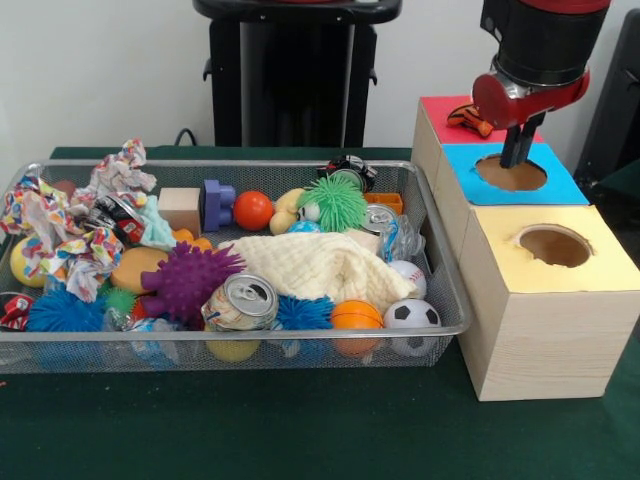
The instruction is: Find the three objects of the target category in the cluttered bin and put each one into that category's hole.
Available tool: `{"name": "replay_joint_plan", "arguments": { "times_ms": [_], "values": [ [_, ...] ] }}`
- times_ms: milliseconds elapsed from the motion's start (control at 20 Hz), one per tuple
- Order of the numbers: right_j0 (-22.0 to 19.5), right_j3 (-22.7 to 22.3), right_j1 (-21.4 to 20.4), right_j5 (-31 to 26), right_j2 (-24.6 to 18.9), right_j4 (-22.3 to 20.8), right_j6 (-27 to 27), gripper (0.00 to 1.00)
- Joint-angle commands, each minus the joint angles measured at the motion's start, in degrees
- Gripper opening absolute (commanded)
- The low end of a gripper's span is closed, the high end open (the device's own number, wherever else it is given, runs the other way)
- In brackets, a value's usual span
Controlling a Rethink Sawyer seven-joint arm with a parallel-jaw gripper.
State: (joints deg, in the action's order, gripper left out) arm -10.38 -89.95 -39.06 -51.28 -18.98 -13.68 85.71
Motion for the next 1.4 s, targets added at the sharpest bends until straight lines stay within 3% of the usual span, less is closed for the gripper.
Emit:
{"name": "replay_joint_plan", "arguments": {
  "times_ms": [50, 500, 1400],
  "values": [
    [-2.3, -3.1, -3.1, -1.2, -3.3, -4.6, -7.8, 0.00],
    [-4.1, -8.7, -6.6, 0.4, -3.7, -4.0, -6.6, 0.00],
    [-6.3, -14.0, -4.4, 9.2, -4.4, -8.3, -4.8, 0.00]
  ]
}}
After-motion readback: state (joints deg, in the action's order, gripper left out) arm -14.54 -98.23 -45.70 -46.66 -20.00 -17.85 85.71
